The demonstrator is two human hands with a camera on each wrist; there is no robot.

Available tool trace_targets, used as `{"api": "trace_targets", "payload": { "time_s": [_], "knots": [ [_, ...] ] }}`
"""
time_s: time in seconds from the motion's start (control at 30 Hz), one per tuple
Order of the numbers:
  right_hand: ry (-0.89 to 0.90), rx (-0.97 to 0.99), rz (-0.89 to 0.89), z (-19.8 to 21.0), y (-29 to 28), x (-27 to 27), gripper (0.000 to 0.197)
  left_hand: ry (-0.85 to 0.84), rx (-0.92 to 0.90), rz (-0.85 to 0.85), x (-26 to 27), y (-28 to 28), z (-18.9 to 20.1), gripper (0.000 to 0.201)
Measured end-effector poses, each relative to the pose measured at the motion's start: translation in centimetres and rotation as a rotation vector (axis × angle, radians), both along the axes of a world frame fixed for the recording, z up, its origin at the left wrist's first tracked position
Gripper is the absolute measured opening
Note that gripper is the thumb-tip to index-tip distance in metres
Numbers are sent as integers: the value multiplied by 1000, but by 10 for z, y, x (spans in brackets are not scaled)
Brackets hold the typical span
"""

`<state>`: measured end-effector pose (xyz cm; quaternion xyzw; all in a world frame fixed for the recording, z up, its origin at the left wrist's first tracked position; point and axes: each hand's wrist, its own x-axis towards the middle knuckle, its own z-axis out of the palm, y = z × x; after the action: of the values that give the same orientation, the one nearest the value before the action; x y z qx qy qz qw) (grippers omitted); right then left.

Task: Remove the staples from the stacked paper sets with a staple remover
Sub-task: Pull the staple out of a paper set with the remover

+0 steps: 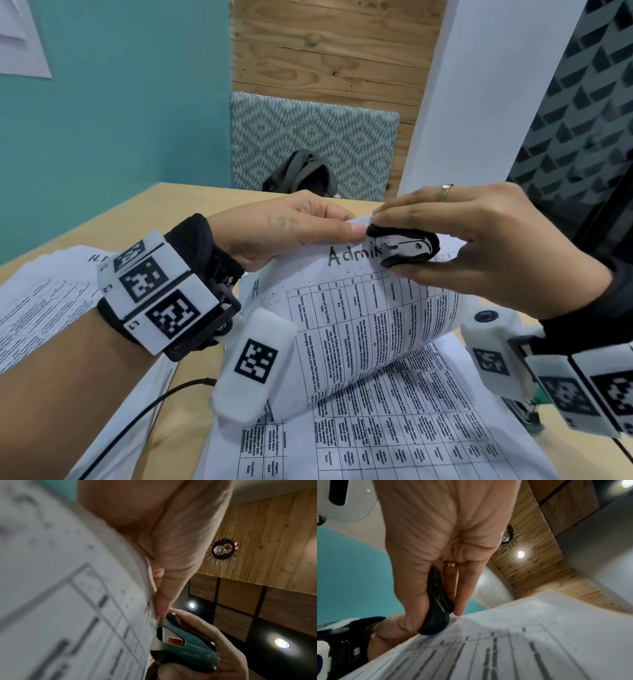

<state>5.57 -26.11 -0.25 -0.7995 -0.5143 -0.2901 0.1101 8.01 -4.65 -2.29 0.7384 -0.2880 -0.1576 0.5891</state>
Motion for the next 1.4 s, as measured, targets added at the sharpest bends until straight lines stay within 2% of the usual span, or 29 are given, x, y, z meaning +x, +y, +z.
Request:
{"api": "trace_targets", "payload": {
  "time_s": [0.07, 0.23, 0.5, 0.7, 1.1, 1.27, 1.4],
  "knots": [
    [0, 1, 2, 0, 0, 0, 35, -16, 8, -1, 0, 0, -1, 45],
    [9, -5, 10, 0, -1, 0, 37, -29, 11, 3, -1, -1, 0, 39],
    [-38, -9, 23, 0, 1, -3, 32, 8, 27, -39, -3, 1, 3, 44],
    [-89, -16, -8, 0, 1, -5, 27, 29, 18, -46, -2, 1, 2, 40],
    [-99, -36, -55, -5, 6, -5, 20, 27, 42, -33, -7, -2, 2, 44],
    [-47, 4, -51, -5, 7, -6, 21, 84, 28, -73, -10, -3, 3, 28],
    [-13, 27, -31, -8, 9, -5, 24, 124, 6, -60, -9, -2, 0, 24]
  ]
}}
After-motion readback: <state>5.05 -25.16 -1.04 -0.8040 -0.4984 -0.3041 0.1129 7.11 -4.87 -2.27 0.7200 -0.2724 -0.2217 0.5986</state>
